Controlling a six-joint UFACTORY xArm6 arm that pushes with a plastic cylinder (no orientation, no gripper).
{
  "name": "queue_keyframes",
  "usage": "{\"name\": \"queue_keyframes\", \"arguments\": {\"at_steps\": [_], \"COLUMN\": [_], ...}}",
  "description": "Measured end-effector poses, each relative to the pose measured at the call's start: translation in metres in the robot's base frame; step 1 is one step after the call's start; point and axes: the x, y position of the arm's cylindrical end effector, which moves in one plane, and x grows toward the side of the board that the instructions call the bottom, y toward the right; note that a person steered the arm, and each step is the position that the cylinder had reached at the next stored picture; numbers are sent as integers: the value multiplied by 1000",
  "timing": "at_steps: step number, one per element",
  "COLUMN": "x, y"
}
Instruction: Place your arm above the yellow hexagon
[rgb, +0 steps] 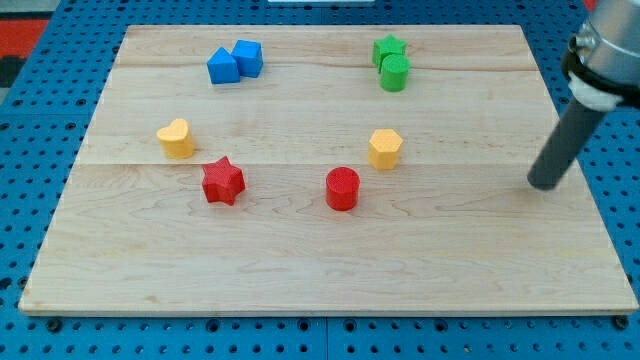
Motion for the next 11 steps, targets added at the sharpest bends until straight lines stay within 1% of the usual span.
{"name": "queue_keyframes", "arguments": {"at_steps": [1, 3, 5, 6, 8, 9, 10, 11], "x": [-66, -75, -79, -79, -69, -40, -48, -63], "y": [-7, -9, 12, 12, 3, 4, -48, -69]}}
